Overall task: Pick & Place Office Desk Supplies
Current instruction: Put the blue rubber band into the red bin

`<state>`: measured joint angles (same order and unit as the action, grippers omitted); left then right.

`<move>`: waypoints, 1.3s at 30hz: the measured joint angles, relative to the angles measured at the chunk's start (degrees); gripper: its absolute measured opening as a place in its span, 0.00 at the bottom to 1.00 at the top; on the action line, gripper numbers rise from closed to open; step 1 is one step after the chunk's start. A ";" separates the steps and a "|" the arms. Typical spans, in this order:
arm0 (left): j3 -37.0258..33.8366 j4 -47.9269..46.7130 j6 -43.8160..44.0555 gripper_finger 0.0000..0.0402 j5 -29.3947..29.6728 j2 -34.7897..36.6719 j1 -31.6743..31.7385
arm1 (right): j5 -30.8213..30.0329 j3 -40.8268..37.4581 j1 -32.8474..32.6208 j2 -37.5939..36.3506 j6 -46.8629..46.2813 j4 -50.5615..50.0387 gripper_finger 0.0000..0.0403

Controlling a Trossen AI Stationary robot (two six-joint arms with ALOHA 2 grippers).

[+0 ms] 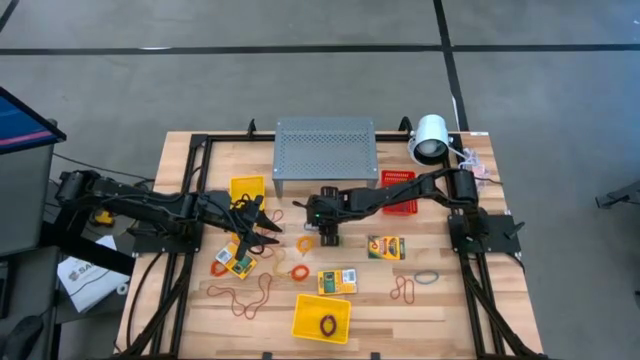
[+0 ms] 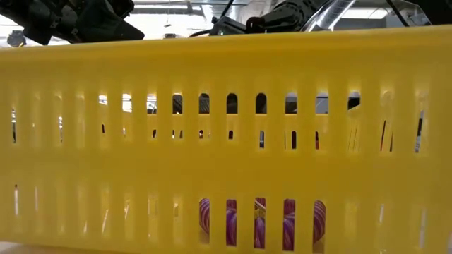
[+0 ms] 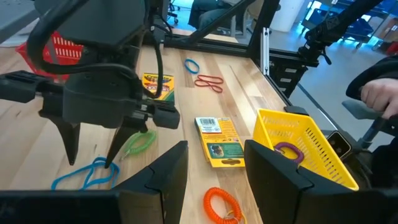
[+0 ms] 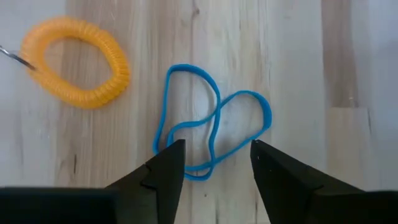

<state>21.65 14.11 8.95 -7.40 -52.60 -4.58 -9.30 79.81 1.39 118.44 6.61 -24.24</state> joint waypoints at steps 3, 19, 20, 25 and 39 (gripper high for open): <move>0.00 0.00 -0.06 0.39 0.00 0.00 0.00 | 0.00 0.00 0.04 0.01 0.27 -0.05 0.43; 0.00 0.07 0.07 0.39 0.00 0.00 0.04 | 0.24 0.00 0.28 0.01 0.44 -0.66 0.42; 0.00 0.07 0.07 0.39 0.00 0.00 0.04 | 0.24 0.00 0.28 0.01 0.42 -0.63 0.42; 0.00 0.10 0.09 0.39 0.00 0.00 0.04 | 0.44 0.00 0.28 0.01 0.00 -0.59 0.42; 0.00 0.21 0.11 0.39 0.01 0.00 0.04 | 4.36 -0.06 1.47 1.10 -0.61 -0.71 0.42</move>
<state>21.65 14.32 9.06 -7.39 -52.60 -4.54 -4.94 79.75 2.86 119.55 6.00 -24.95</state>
